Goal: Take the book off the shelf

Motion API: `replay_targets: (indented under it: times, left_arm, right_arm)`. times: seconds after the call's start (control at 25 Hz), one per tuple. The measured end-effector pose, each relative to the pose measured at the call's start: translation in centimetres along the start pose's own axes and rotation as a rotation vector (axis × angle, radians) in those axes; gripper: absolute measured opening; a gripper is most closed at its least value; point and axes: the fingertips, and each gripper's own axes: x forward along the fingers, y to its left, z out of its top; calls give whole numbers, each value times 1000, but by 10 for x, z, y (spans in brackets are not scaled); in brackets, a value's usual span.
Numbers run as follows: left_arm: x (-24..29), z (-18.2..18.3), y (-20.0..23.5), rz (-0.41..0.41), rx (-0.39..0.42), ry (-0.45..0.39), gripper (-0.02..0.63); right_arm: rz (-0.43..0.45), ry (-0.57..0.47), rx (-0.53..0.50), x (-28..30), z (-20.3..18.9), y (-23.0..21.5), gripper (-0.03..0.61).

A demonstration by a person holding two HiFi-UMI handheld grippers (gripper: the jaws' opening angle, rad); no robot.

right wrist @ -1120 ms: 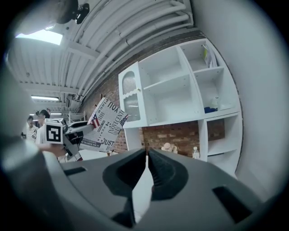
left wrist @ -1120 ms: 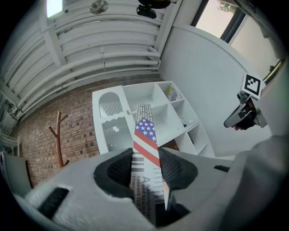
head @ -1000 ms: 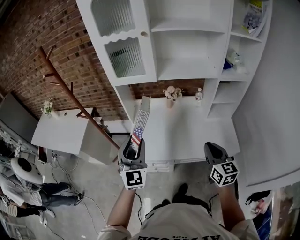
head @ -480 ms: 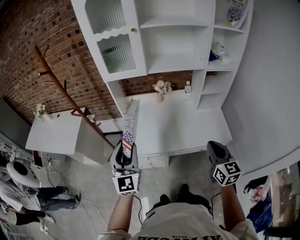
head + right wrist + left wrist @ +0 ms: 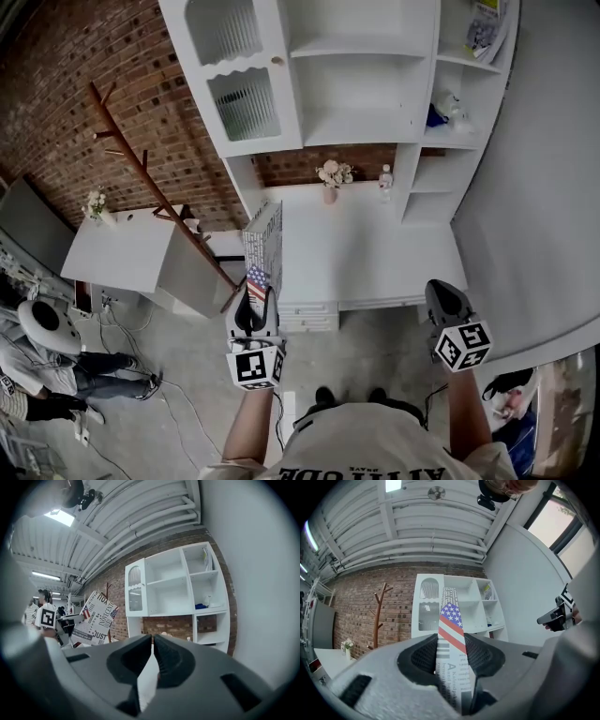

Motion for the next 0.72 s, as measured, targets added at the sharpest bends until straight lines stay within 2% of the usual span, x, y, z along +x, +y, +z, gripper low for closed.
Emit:
replay_targets:
  times: [0.16,0.72]
  left_arm:
    - [-8,6,-8,39,-20,-15,181]
    - [-34,17,-24,94,-45,-25,181]
  right_arm:
    - [35,-4,-9,0,4,-13,34]
    - [82,-29,-14,-12,9,-24,32]
